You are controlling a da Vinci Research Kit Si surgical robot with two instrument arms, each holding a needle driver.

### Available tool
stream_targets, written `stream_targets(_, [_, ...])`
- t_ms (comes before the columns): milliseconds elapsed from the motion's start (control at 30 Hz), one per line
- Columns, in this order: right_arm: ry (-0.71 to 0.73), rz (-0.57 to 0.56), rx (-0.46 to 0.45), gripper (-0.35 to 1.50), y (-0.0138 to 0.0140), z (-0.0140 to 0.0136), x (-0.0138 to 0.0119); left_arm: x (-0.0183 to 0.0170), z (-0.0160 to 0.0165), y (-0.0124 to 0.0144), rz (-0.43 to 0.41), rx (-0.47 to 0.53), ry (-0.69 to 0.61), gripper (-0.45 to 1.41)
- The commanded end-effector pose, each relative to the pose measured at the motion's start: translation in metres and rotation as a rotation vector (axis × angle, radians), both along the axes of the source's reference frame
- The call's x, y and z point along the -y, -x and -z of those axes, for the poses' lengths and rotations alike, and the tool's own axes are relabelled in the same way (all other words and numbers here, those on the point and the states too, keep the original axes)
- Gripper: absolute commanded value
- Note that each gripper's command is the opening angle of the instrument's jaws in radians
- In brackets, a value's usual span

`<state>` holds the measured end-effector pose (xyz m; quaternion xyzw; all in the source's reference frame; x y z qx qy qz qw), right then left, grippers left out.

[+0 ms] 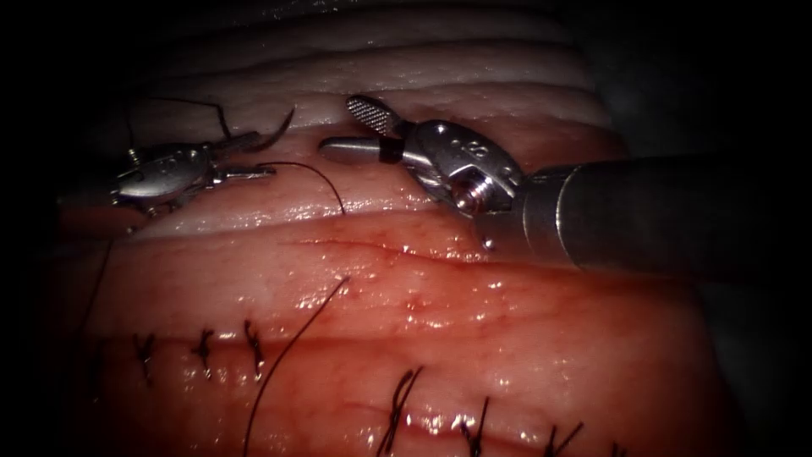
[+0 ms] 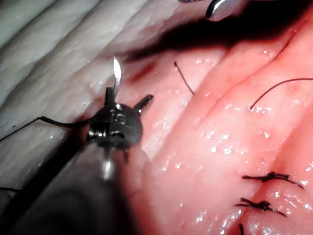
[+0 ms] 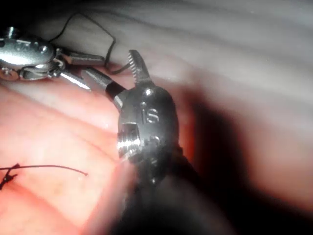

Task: Wound Closure
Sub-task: Pick up suture with left gripper

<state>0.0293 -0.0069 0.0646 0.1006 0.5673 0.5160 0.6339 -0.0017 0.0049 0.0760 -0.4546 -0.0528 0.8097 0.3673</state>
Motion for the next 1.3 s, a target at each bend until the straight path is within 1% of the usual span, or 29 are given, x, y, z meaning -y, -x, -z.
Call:
stream_targets(33, [0.003, -0.001, -0.011, 1.26, 0.0003, 0.0000, -0.0006, -0.0001, 0.0002, 0.0005, 0.012, 0.002, 0.000, 0.84])
stream_targets(67, [0.012, 0.001, -0.013, 1.26, 0.0009, 0.0004, -0.0008, 0.0000, 0.0008, 0.0005, 0.021, 0.005, -0.002, 0.93])
stream_targets(100, [0.025, -0.006, -0.016, 1.26, 0.0024, 0.0011, -0.0013, 0.0001, 0.0024, 0.0004, 0.034, 0.006, 0.004, 0.99])
stream_targets(300, [0.051, -0.035, -0.018, 1.25, 0.0070, 0.0028, -0.0022, 0.0009, 0.0070, -0.0002, -0.014, 0.016, 0.106, 0.96])
stream_targets(367, [0.056, -0.039, -0.011, 1.23, 0.0083, 0.0030, -0.0022, 0.0019, 0.0085, -0.0003, -0.063, 0.013, 0.160, 0.86])
stream_targets(467, [0.062, -0.033, -0.003, 1.21, 0.0095, 0.0029, -0.0020, 0.0041, 0.0101, 0.0000, -0.140, 0.032, 0.250, 0.69])
stream_targets(500, [0.071, -0.027, -0.006, 1.21, 0.0102, 0.0028, -0.0017, 0.0057, 0.0109, 0.0001, -0.212, 0.045, 0.337, 0.54])
stream_targets(533, [0.073, -0.025, -0.007, 1.21, 0.0103, 0.0027, -0.0016, 0.0064, 0.0112, 0.0002, -0.243, 0.060, 0.364, 0.47])
stream_targets(567, [0.075, -0.023, -0.008, 1.21, 0.0105, 0.0027, -0.0014, 0.0069, 0.0115, 0.0003, -0.276, 0.081, 0.384, 0.36])
stream_targets(600, [0.082, -0.021, -0.005, 1.21, 0.0105, 0.0026, -0.0012, 0.0075, 0.0117, 0.0004, -0.326, 0.123, 0.409, 0.31])
stream_targets(667, [0.086, -0.022, -0.003, 1.20, 0.0105, 0.0024, -0.0008, 0.0083, 0.0121, 0.0006, -0.377, 0.178, 0.438, 0.14])
stream_targets(733, [0.091, -0.020, -0.006, 1.20, 0.0103, 0.0022, -0.0006, 0.0088, 0.0126, 0.0010, -0.410, 0.209, 0.478, 0.07])
stream_targets(867, [0.100, -0.023, -0.007, 1.20, 0.0101, 0.0015, -0.0005, 0.0095, 0.0138, 0.0022, -0.445, 0.232, 0.541, 0.09])
stream_targets(933, [0.106, -0.019, -0.011, 1.20, 0.0101, 0.0011, -0.0004, 0.0102, 0.0146, 0.0030, -0.461, 0.240, 0.579, 0.15])
stream_targets(1100, [0.112, -0.008, -0.006, 1.20, 0.0101, 0.0004, 0.0002, 0.0124, 0.0169, 0.0045, -0.502, 0.247, 0.675, 0.26])
stream_targets(1133, [0.113, -0.003, -0.003, 1.20, 0.0101, 0.0002, 0.0005, 0.0131, 0.0179, 0.0047, -0.509, 0.256, 0.690, 0.37])
stream_targets(1300, [0.120, 0.000, -0.001, 1.20, 0.0101, -0.0003, 0.0010, 0.0139, 0.0196, 0.0049, -0.531, 0.252, 0.739, 0.39])
